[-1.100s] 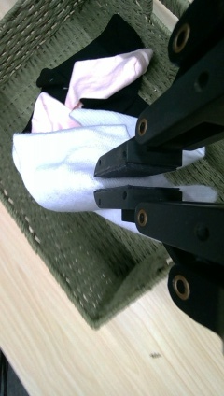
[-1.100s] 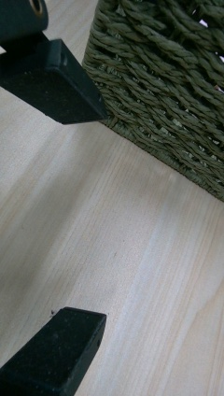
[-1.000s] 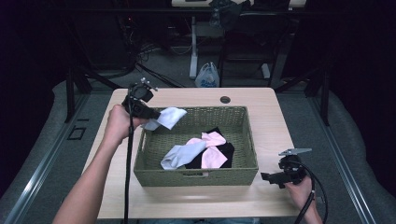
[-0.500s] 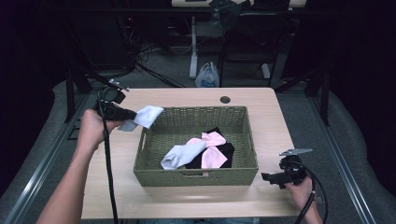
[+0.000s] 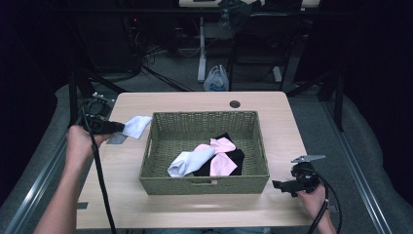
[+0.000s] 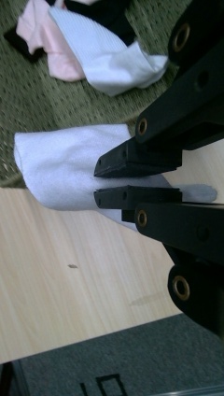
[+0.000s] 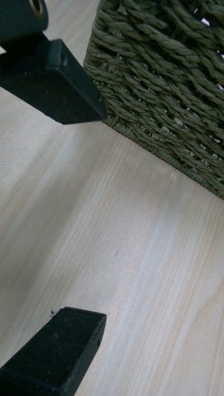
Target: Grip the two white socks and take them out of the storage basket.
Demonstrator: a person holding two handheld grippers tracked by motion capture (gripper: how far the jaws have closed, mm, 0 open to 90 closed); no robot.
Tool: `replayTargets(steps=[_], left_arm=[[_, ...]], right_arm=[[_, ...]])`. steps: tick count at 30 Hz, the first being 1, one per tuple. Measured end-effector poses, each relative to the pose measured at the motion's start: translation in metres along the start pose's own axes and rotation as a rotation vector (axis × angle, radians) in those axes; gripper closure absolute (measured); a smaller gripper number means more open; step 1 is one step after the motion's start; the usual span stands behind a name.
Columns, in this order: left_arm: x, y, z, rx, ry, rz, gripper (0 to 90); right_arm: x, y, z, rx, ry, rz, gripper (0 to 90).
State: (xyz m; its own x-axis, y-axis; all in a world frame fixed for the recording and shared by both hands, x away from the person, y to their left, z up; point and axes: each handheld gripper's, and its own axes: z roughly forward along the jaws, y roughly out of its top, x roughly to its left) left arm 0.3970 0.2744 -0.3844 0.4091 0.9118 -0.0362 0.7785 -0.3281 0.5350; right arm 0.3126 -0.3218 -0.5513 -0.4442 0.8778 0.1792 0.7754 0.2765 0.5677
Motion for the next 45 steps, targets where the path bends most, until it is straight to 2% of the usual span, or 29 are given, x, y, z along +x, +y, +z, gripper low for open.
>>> replayTargets(steps=[1,6,12,14,19,20,22,23,24,27,30,34,35,36,37,40,42,44,45], left_arm=[[0.0,0.0,0.0,0.0,0.0,0.0,83.4],[0.016,-0.016,0.009,0.015,0.021,-0.053,83.4],[0.026,-0.029,0.02,0.034,0.046,-0.085,83.3],[0.032,-0.039,0.029,0.048,0.044,-0.108,83.3],[0.036,-0.051,0.045,0.07,0.046,-0.123,83.1],[0.038,-0.057,0.055,0.078,0.037,-0.138,83.0],[0.038,-0.06,0.058,0.085,0.035,-0.144,82.9],[0.039,-0.067,0.07,0.101,0.025,-0.154,82.8],[0.039,-0.067,0.07,0.101,0.025,-0.154,82.8],[0.041,-0.079,0.087,0.132,0.012,-0.172,82.4],[0.042,-0.085,0.097,0.148,-0.001,-0.183,81.5],[0.043,-0.089,0.102,0.158,-0.017,-0.191,77.4],[0.043,-0.09,0.102,0.154,-0.022,-0.192,68.5],[0.043,-0.09,0.098,0.168,-0.033,-0.187,64.8],[0.043,-0.09,0.097,0.162,-0.034,-0.182,62.6],[0.043,-0.089,0.09,0.157,-0.03,-0.19,44.2],[0.044,-0.088,0.078,0.139,-0.015,-0.2,32.5],[0.044,-0.087,0.072,0.132,-0.011,-0.2,24.6],[0.044,-0.085,0.066,0.113,-0.004,-0.202,24.6]], right_arm=[[0.0,0.0,0.0,-0.001,0.0,0.001,3.7],[0.0,0.0,0.0,0.003,0.006,-0.001,3.7],[0.0,0.0,0.001,0.001,0.007,0.0,3.7],[0.0,0.0,0.0,0.001,0.007,0.0,3.7],[0.0,0.0,0.001,0.001,0.004,0.001,3.7],[0.001,0.0,0.002,0.0,0.002,0.002,3.7],[0.001,0.0,0.001,0.0,0.002,0.002,3.7],[0.001,0.001,0.001,0.002,0.005,-0.001,3.7],[0.001,0.0,0.001,0.0,0.009,0.0,3.7],[0.001,0.0,0.001,0.0,0.002,0.002,3.7],[0.001,0.001,0.001,0.001,0.006,-0.001,3.7],[0.001,0.0,0.001,0.0,0.003,0.002,3.7],[0.001,0.0,0.001,-0.001,0.002,0.002,3.7],[0.001,0.0,0.001,-0.002,0.003,0.002,3.7],[0.001,0.0,0.001,-0.002,0.003,0.003,3.7],[0.001,0.0,0.001,-0.002,0.002,0.003,3.7],[0.001,0.001,0.001,-0.002,0.004,0.002,3.7],[0.001,0.001,0.001,-0.002,0.004,0.001,3.7],[0.001,0.001,0.001,0.0,0.008,-0.001,3.7]])
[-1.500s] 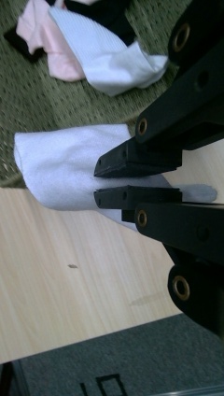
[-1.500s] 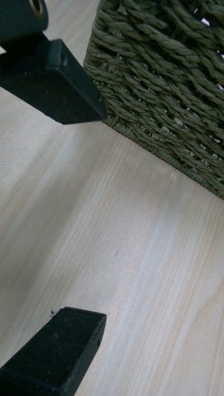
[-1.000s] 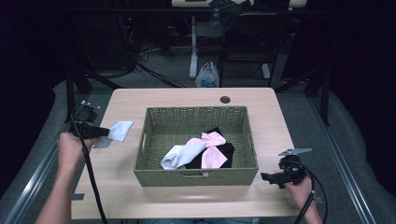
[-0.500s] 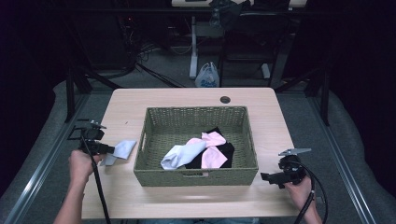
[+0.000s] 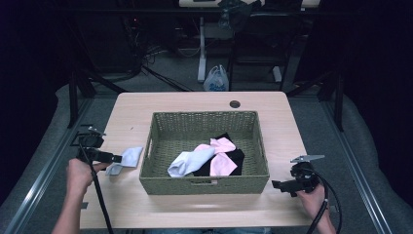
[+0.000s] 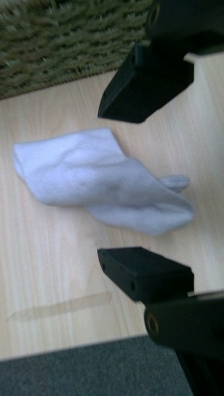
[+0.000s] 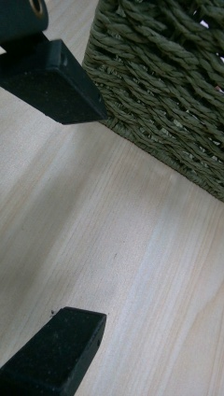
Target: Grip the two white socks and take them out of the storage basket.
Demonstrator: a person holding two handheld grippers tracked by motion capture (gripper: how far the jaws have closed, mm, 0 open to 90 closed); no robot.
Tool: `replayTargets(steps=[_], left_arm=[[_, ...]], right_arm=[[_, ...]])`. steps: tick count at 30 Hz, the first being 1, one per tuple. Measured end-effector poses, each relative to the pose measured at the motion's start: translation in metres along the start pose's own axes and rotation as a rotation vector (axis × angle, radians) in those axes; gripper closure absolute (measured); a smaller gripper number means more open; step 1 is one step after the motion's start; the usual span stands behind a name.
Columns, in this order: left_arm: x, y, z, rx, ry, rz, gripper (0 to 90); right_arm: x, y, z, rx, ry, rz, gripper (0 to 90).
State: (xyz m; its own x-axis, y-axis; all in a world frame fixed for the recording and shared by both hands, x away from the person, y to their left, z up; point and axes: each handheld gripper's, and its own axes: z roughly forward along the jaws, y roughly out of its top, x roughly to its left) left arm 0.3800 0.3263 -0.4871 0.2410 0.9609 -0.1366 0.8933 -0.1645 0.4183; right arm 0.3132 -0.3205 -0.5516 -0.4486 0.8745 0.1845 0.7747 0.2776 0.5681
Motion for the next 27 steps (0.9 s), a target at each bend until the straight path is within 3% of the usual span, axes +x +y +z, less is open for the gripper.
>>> replayTargets(steps=[1,2,8,10,11,13,16,19,27], left_arm=[[-0.001,0.001,-0.007,-0.015,0.007,-0.003,17.5],[-0.004,0.004,-0.018,-0.045,0.012,0.0,16.2],[-0.023,0.015,-0.045,-0.125,0.009,0.04,14.8],[-0.038,0.023,-0.056,-0.153,0.004,0.078,14.7],[-0.038,0.023,-0.056,-0.153,0.004,0.078,14.7],[-0.057,0.034,-0.065,-0.183,-0.008,0.122,14.4],[-0.069,0.041,-0.067,-0.192,-0.016,0.147,14.4],[-0.094,0.053,-0.065,-0.198,-0.028,0.212,14.5],[-0.141,0.074,-0.038,-0.156,-0.08,0.312,14.9]], right_arm=[[0.0,0.0,0.0,-0.001,0.0,0.001,3.7],[0.0,0.0,0.0,-0.003,-0.002,0.003,3.7],[0.0,0.0,0.0,-0.001,0.001,-0.001,3.7],[0.0,0.0,0.0,-0.001,0.001,0.0,3.7],[0.0,0.0,0.0,-0.001,0.001,0.0,3.7],[0.0,0.0,0.001,-0.002,-0.003,0.004,3.7],[0.0,0.0,0.001,-0.002,-0.003,0.003,3.7],[0.0,0.0,0.0,-0.001,0.0,0.002,3.7],[0.0,0.0,0.0,-0.002,0.01,0.003,3.7]])
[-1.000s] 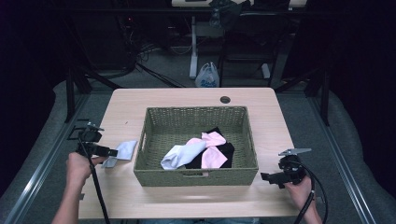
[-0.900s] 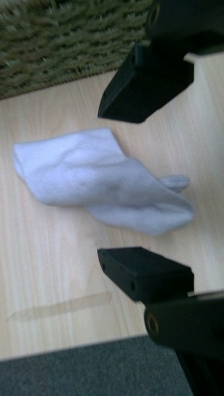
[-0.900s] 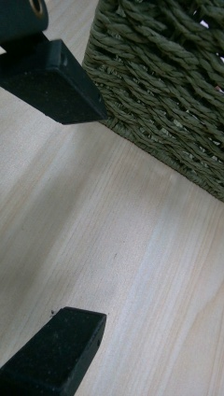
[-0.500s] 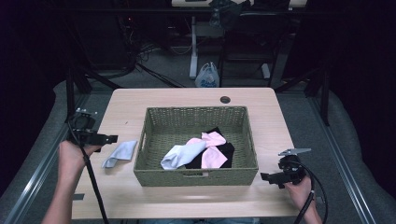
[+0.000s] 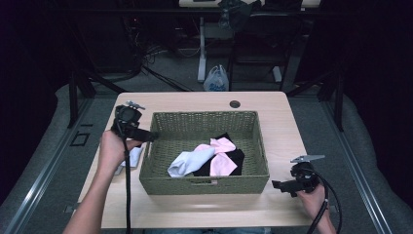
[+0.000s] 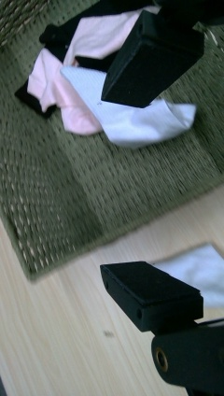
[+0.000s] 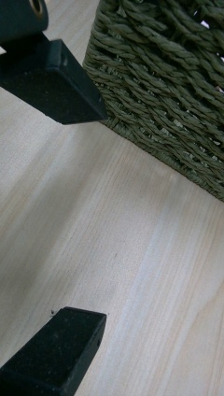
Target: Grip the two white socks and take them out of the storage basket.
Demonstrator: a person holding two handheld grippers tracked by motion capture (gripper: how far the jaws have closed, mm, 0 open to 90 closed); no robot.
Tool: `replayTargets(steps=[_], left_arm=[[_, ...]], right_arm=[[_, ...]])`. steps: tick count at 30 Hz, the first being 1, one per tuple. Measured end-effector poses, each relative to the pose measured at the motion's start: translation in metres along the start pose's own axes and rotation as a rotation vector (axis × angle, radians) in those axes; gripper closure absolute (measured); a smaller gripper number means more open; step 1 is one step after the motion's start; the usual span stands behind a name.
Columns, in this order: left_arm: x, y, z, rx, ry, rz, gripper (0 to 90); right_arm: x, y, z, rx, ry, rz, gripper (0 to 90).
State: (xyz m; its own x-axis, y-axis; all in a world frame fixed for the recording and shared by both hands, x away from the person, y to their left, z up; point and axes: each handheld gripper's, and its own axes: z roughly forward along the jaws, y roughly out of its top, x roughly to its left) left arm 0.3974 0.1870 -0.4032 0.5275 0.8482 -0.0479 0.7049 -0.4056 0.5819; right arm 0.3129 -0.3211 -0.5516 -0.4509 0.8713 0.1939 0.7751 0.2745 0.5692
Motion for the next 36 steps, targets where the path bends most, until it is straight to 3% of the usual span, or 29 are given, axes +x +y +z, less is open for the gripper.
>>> replayTargets(steps=[2,11,15,22,36], left_arm=[[-0.009,0.005,0.011,0.019,-0.014,0.027,15.0],[-0.03,0.017,0.046,0.069,-0.059,0.067,15.6],[-0.038,0.017,0.069,0.12,-0.081,0.086,16.6],[-0.045,0.015,0.094,0.19,-0.106,0.098,21.4],[-0.055,0.009,0.129,0.301,-0.134,0.094,25.1]], right_arm=[[0.0,0.0,0.0,0.004,-0.01,-0.005,3.7],[0.0,0.0,-0.001,0.001,-0.009,-0.004,3.7],[0.0,0.0,-0.001,0.003,-0.01,-0.003,3.7],[0.0,0.0,0.0,-0.001,-0.014,-0.001,3.7],[0.0,0.0,-0.001,-0.002,-0.009,-0.004,3.7]])
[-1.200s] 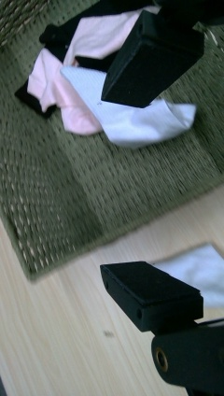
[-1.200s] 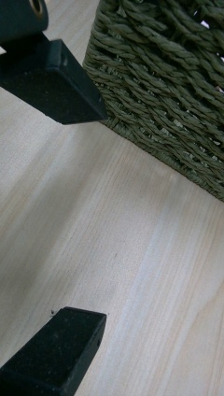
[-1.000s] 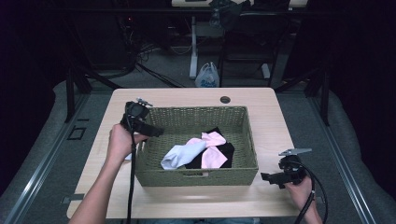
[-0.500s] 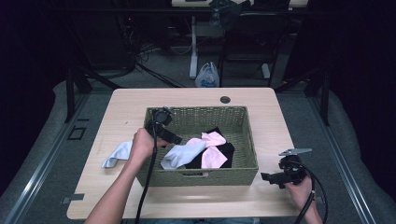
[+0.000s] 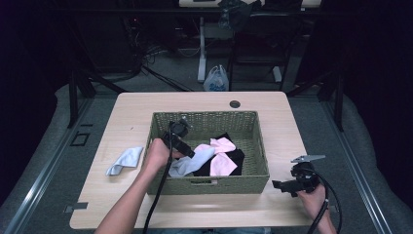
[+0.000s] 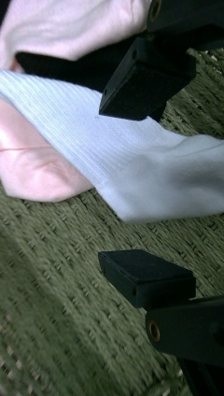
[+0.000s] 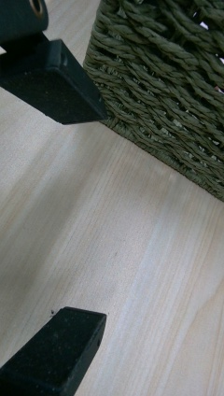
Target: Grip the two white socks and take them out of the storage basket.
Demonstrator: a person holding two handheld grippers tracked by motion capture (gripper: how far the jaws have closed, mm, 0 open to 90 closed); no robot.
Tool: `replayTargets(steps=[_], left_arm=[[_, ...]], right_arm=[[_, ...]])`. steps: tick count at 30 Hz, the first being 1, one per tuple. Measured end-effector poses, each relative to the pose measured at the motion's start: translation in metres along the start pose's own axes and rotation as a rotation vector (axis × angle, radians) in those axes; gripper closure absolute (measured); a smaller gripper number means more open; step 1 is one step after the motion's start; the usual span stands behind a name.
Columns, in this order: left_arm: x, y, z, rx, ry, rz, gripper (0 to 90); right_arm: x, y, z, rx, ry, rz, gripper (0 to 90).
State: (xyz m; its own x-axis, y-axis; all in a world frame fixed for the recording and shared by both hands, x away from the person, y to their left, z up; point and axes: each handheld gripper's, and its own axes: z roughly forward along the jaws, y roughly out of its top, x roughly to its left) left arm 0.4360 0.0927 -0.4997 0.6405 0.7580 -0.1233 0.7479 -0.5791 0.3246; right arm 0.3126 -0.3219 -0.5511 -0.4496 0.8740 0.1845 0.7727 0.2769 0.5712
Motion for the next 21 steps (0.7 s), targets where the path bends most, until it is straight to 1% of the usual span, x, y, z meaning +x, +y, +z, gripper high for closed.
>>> replayTargets(steps=[1,3,4,5,7,9,10,13,14,15,16,17,18,19,20,21], left_arm=[[0.001,0.0,0.005,0.022,-0.003,0.002,25.1],[0.001,0.001,0.007,0.03,-0.004,0.0,24.4],[0.001,0.0,0.011,0.043,-0.012,-0.007,24.3],[0.001,0.0,0.011,0.043,-0.012,-0.007,24.3],[0.001,0.001,0.015,0.065,-0.018,-0.007,25.9],[0.001,0.001,0.016,0.071,-0.017,-0.007,30.2],[0.001,0.001,0.016,0.08,-0.016,0.0,36.0],[0.0,0.001,0.018,0.093,-0.018,0.004,47.8],[-0.001,0.0,0.019,0.097,-0.019,0.0,47.8],[-0.001,0.0,0.019,0.099,-0.018,0.007,60.3],[-0.001,0.0,0.019,0.099,-0.018,0.007,63.9],[-0.001,-0.001,0.019,0.095,-0.019,0.022,69.5],[-0.001,-0.001,0.019,0.095,-0.019,0.022,73.3],[-0.002,-0.002,0.018,0.088,-0.023,0.032,78.1],[-0.002,-0.002,0.018,0.088,-0.023,0.032,80.7],[-0.002,-0.002,0.016,0.075,-0.022,0.037,83.4]], right_arm=[[0.0,0.0,0.0,0.0,0.0,0.0,3.7],[0.0,0.0,0.0,-0.001,0.0,-0.001,3.7],[0.0,0.0,0.0,0.0,0.0,-0.001,3.8],[0.0,0.0,0.0,0.0,0.0,-0.001,3.8],[0.0,0.0,0.0,0.001,-0.003,0.0,3.8],[0.0,0.0,0.0,0.001,0.002,-0.001,3.7],[0.0,0.0,0.0,0.002,0.001,-0.001,3.8],[0.0,0.0,0.0,0.002,0.0,0.0,3.8],[0.0,0.0,0.0,0.002,0.001,0.0,3.8],[0.0,0.0,0.0,0.004,0.001,0.0,3.8],[0.0,0.0,0.0,0.005,0.0,0.0,3.8],[0.0,0.0,0.0,0.005,0.001,-0.001,3.8],[0.0,0.0,0.0,0.005,0.001,-0.001,3.8],[0.0,0.0,0.0,0.005,-0.001,0.0,3.9],[0.0,0.0,0.0,0.0,-0.003,0.001,3.9],[0.0,0.0,0.0,-0.001,-0.005,0.003,3.9]])
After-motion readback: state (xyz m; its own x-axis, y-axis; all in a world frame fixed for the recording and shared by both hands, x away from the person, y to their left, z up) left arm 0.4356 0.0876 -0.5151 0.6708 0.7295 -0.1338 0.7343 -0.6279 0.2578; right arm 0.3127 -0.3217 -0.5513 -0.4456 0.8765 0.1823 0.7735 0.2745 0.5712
